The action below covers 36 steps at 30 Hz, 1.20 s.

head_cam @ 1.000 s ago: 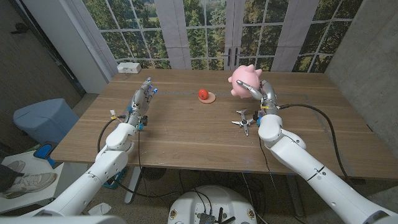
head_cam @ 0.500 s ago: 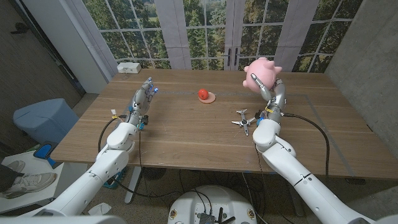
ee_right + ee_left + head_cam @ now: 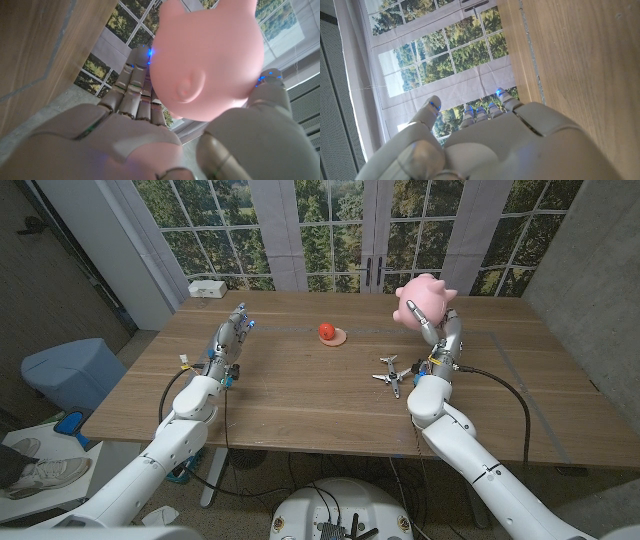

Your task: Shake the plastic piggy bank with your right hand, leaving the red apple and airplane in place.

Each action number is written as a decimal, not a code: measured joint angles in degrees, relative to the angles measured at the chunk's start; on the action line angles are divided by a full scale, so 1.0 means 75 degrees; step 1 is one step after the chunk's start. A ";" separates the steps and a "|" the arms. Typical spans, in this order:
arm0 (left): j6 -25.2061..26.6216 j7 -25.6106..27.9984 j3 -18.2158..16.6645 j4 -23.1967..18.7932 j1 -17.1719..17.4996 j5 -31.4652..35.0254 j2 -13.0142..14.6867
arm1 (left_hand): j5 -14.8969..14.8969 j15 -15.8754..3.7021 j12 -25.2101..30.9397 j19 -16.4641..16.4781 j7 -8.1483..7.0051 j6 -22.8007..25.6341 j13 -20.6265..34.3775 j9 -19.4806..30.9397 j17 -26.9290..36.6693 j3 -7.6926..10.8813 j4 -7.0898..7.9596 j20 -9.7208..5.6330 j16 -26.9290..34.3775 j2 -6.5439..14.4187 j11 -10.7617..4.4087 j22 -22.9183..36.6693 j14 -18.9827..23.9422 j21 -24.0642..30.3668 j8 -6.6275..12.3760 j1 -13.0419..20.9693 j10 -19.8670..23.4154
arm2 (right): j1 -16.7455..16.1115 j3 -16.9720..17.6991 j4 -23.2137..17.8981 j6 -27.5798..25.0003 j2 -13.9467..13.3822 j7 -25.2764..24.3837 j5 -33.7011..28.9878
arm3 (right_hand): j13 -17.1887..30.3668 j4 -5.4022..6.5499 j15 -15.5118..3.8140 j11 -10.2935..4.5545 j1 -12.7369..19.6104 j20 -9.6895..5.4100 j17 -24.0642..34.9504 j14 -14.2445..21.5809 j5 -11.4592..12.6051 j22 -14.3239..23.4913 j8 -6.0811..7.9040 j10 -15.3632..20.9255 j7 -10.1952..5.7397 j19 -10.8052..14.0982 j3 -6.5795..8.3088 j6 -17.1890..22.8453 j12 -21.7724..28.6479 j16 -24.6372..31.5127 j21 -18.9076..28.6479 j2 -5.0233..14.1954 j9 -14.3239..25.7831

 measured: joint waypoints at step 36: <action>0.0073 0.0043 0.0004 -0.0077 -0.0010 0.0031 0.0049 | 0.0000 0.0000 0.0000 0.0000 0.0000 0.0000 0.0000 0.0000 0.0000 -0.0032 -0.0031 0.0000 0.0000 -0.0002 0.0000 0.0000 0.0000 0.0000 0.0000 0.0002 0.0000 | 0.0319 -0.0333 -0.1104 -0.2138 -0.1265 0.2134 0.0547 | 0.0000 0.0000 -0.0018 -0.0001 0.0001 0.0000 -0.0027 -0.0018 0.0006 -0.0141 0.0017 -0.0001 0.0000 -0.0052 0.0000 0.0000 -0.0008 -0.0089 0.0288 -0.0001 0.0001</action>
